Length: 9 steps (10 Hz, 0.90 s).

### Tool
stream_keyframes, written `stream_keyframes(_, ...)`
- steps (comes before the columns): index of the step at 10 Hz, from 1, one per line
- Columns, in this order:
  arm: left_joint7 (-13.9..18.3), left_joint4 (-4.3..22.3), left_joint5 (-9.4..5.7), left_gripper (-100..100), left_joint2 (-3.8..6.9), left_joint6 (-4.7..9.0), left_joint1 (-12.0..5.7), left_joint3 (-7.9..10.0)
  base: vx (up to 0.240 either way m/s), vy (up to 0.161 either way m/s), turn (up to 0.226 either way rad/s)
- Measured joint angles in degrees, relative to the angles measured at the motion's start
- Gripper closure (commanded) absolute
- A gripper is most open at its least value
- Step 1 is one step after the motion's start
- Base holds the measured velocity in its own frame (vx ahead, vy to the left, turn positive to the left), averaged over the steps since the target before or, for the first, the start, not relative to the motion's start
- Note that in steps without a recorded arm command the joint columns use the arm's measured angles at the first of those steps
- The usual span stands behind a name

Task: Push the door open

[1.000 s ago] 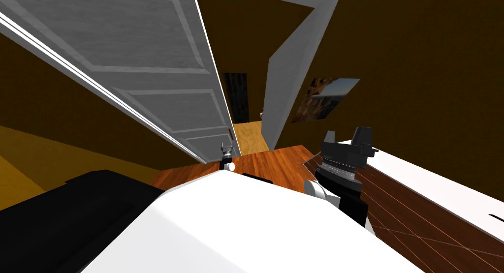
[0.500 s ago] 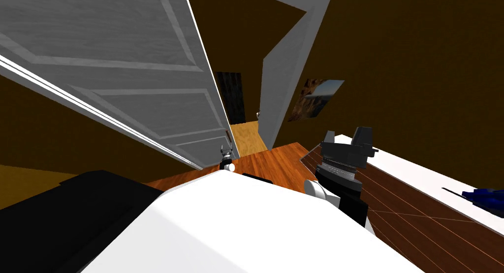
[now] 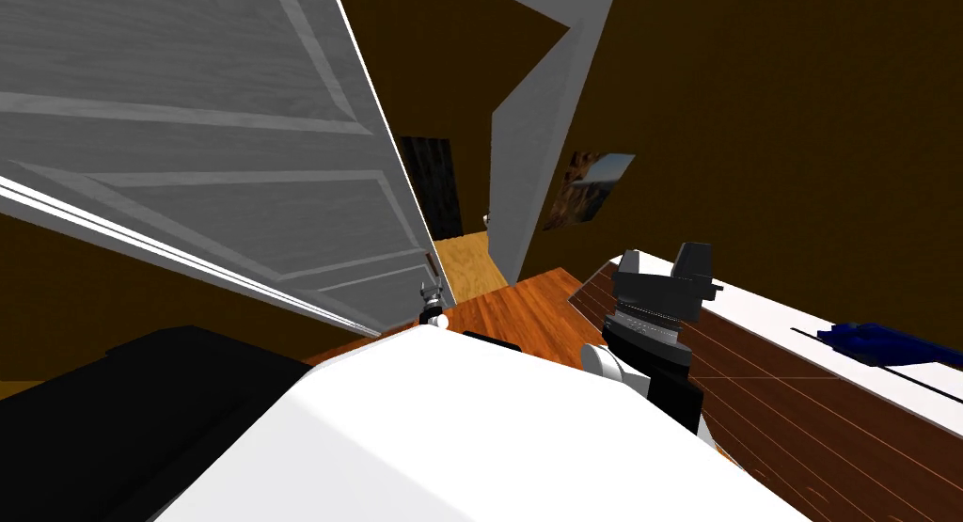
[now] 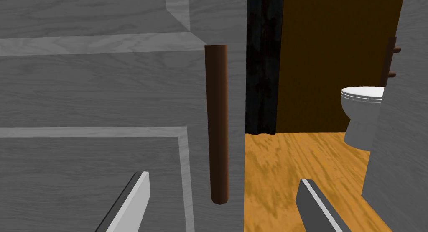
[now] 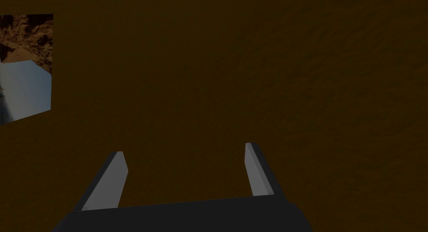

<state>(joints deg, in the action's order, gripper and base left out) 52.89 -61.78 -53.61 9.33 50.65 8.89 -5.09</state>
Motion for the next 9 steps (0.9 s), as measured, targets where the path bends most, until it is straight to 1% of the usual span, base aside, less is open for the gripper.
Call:
stream_keyframes(2, 1.81, 2.68, -1.25, -100, 0.33, 0.80, -0.79, -0.22, 0.008, 0.077, -0.143)
stream_keyframes(3, 2.52, 3.74, -1.78, -100, 0.30, 1.22, -1.04, -0.38, 0.004, 0.073, -0.199)
stream_keyframes(4, 3.51, 5.61, -2.47, -100, 0.39, 1.77, -1.75, -0.53, 0.008, 0.095, -0.224)
stream_keyframes(5, 4.27, 6.40, -3.37, -100, 0.53, 1.95, -1.89, -0.55, 0.006, 0.112, -0.157)
stream_keyframes(6, 5.32, 8.05, -4.07, -100, 0.76, 2.32, -2.44, -0.68, 0.001, 0.052, -0.029)
stream_keyframes(7, 5.60, 8.27, -4.14, -100, 0.79, 2.44, -2.51, -0.69, 0.092, 0.102, -0.016)
stream_keyframes(9, 5.91, 8.65, -4.20, -100, 0.92, 2.63, -2.49, -0.61, 0.177, 0.129, -0.040)
